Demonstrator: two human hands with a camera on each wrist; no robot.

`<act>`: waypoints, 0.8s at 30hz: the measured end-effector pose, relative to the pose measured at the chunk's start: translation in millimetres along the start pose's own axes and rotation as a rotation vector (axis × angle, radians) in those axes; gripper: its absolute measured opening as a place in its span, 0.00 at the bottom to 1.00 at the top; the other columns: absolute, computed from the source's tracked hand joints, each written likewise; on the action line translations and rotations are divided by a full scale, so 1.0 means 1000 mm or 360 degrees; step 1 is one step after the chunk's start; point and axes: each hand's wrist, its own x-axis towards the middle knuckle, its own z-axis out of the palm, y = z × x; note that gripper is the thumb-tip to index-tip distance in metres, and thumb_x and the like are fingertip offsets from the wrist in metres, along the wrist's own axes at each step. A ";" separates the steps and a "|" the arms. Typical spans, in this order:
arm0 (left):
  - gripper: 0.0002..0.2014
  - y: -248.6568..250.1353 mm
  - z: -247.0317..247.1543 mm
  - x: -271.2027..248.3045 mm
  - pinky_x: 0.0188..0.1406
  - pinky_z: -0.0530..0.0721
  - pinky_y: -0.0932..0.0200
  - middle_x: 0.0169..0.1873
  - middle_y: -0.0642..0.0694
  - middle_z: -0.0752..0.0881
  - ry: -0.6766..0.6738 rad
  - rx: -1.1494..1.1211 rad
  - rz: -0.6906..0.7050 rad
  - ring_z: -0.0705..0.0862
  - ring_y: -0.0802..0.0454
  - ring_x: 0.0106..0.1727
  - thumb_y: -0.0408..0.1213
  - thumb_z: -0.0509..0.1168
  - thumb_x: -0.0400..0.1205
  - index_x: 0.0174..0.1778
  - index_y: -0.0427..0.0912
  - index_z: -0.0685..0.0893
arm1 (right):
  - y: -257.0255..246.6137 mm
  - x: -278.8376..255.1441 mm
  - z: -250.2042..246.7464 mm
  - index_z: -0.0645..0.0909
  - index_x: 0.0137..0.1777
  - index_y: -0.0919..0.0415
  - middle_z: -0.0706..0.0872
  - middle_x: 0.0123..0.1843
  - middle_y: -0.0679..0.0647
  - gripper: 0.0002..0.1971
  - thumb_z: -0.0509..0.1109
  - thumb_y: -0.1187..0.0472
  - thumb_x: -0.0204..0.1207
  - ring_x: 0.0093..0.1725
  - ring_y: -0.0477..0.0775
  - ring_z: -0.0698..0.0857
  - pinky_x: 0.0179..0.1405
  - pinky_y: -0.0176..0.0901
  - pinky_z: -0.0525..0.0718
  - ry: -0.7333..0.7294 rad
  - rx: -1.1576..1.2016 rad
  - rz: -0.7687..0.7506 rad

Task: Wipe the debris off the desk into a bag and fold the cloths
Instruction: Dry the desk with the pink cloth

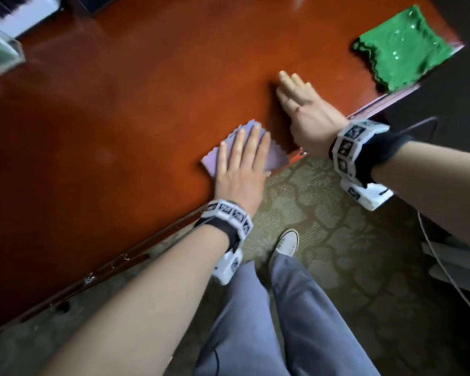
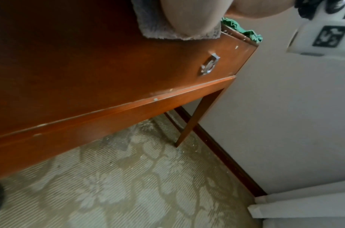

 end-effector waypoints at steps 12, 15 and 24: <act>0.40 -0.099 0.004 -0.084 0.85 0.54 0.43 0.87 0.50 0.52 -0.0024 0.0066 0.0133 0.51 0.50 0.88 0.46 0.60 0.82 0.88 0.46 0.49 | -0.086 -0.029 0.058 0.57 0.83 0.70 0.52 0.86 0.65 0.29 0.57 0.62 0.83 0.84 0.69 0.50 0.82 0.63 0.47 0.0279 0.0250 0.0207; 0.42 -0.161 0.005 -0.145 0.85 0.54 0.43 0.88 0.50 0.49 -0.0095 0.0165 0.0067 0.49 0.50 0.88 0.46 0.63 0.83 0.88 0.46 0.46 | -0.135 -0.041 0.085 0.55 0.83 0.69 0.52 0.85 0.65 0.31 0.54 0.58 0.83 0.84 0.69 0.52 0.81 0.65 0.48 0.0210 -0.0008 -0.0051; 0.43 -0.276 0.008 -0.262 0.86 0.51 0.41 0.88 0.49 0.48 -0.0219 0.0264 -0.0124 0.47 0.50 0.88 0.46 0.65 0.83 0.88 0.46 0.46 | -0.206 -0.038 0.128 0.40 0.85 0.61 0.40 0.87 0.57 0.34 0.41 0.44 0.84 0.86 0.59 0.42 0.83 0.64 0.42 0.0235 -0.0242 0.0332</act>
